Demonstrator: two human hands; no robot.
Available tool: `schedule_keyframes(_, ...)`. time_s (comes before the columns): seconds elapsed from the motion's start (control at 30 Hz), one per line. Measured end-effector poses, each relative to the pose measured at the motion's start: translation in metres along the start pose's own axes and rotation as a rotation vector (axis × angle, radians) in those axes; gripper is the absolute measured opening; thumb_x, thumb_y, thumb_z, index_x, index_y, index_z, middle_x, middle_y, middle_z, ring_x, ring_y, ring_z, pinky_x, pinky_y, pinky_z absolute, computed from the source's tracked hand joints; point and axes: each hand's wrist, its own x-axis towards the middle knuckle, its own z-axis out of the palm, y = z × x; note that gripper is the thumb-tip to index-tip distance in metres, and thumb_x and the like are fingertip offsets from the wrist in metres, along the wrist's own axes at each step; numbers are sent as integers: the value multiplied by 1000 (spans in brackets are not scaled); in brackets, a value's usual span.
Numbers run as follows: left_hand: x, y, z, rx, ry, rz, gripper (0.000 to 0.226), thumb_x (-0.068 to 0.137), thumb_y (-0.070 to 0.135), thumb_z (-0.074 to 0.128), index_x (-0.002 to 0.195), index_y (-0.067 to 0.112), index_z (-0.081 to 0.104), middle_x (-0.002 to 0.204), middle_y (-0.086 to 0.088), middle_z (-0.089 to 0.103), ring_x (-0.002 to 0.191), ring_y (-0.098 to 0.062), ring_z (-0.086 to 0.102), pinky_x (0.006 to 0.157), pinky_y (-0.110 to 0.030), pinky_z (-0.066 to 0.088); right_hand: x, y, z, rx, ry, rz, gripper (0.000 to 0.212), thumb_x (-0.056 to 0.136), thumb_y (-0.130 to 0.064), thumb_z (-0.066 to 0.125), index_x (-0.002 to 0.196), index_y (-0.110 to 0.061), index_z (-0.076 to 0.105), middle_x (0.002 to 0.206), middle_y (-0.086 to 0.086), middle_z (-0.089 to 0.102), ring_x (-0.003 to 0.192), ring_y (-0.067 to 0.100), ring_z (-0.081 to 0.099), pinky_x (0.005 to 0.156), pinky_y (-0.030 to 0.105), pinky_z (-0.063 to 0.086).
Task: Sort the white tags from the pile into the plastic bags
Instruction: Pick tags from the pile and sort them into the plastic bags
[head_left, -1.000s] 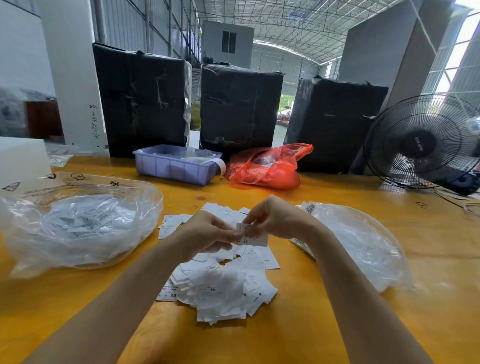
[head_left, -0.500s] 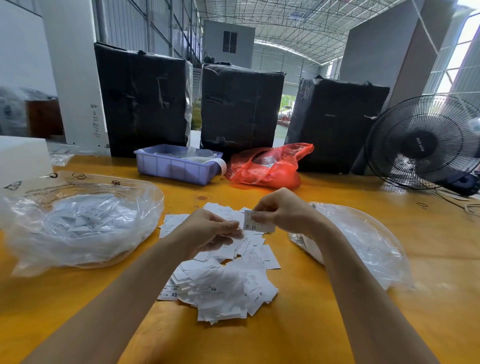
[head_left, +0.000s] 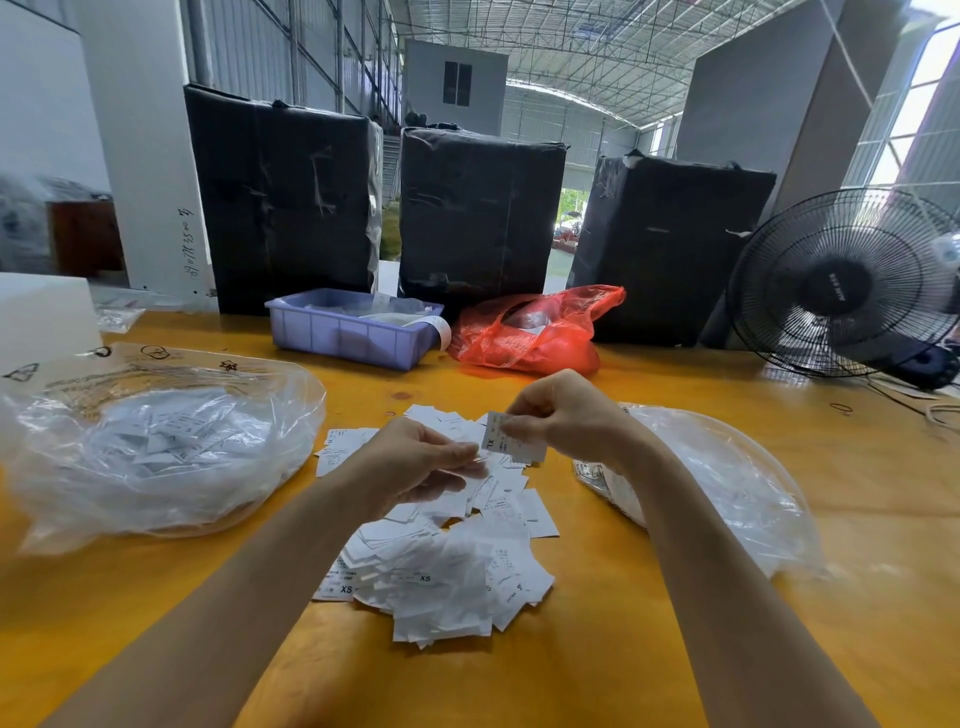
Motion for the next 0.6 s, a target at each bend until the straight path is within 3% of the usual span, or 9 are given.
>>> schedule_keyframes(0.07, 0, 0, -1, 2, 8, 4, 15, 86, 20, 66, 81, 8, 73, 81, -1, 75, 55, -4, 62, 50, -14, 46, 0, 1, -4, 16, 43, -5, 12, 88, -17, 65, 92, -8, 72, 80, -5, 64, 79, 9, 62, 61, 18, 51)
schedule_keyframes(0.13, 1, -1, -1, -1, 6, 5, 15, 86, 19, 66, 81, 7, 73, 81, -2, 75, 54, -4, 62, 49, -14, 46, 0, 0, -5, 41, 39, 1, 12, 87, -17, 66, 92, -9, 72, 80, -7, 64, 77, 7, 61, 58, 14, 48)
schedule_keyframes(0.4, 1, -1, 0, 24, -29, 15, 17, 85, 23, 66, 81, 8, 74, 86, -2, 76, 57, -4, 62, 49, -14, 46, -1, -1, 3, -11, -26, 12, 10, 88, -20, 66, 87, -13, 72, 83, 2, 69, 81, 17, 65, 72, 39, 57)
schedule_keyframes(0.6, 1, 0, 0, 18, -38, 12, 17, 85, 23, 66, 81, 8, 75, 87, -2, 76, 58, -4, 63, 50, -14, 46, 0, -2, 5, -48, -25, 2, 13, 88, -21, 65, 90, -11, 72, 81, 0, 67, 79, 14, 64, 69, 32, 57)
